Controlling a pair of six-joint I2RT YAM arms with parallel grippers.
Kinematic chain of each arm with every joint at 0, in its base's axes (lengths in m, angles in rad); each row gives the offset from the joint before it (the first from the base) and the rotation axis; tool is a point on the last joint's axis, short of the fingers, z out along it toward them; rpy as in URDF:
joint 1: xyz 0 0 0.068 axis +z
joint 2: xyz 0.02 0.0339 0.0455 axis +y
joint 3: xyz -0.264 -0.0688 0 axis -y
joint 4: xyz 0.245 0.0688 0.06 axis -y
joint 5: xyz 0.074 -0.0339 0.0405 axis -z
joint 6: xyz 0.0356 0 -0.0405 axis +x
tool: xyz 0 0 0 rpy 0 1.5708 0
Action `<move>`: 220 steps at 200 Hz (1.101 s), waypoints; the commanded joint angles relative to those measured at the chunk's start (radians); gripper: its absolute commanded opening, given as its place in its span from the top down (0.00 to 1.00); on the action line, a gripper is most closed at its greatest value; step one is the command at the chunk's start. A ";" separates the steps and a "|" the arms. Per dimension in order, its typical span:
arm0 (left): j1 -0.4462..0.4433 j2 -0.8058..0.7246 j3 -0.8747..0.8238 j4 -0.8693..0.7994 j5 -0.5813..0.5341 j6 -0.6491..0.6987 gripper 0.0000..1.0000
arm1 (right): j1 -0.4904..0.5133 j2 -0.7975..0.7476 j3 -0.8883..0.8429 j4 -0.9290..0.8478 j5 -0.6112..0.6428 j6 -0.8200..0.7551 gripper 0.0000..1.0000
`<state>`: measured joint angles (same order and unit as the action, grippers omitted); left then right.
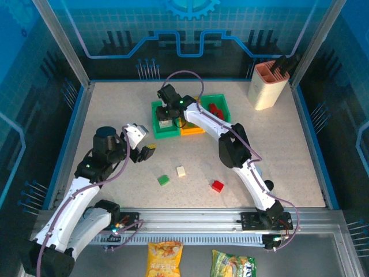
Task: Sort the legos into containers by color
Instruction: Place the lego in the container.
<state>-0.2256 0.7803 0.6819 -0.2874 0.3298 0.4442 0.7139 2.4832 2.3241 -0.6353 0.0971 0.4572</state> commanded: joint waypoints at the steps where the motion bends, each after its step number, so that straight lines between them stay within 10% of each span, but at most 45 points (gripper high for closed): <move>1: -0.007 0.004 0.018 -0.007 0.029 -0.009 0.28 | -0.015 0.048 0.057 0.062 0.008 0.039 0.66; 220: -0.007 0.001 0.020 -0.010 0.026 -0.005 0.28 | -0.037 -0.017 0.006 0.109 -0.048 0.060 0.58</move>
<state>-0.2256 0.7845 0.6819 -0.2874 0.3298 0.4442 0.6811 2.5576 2.3524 -0.5152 0.0643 0.5407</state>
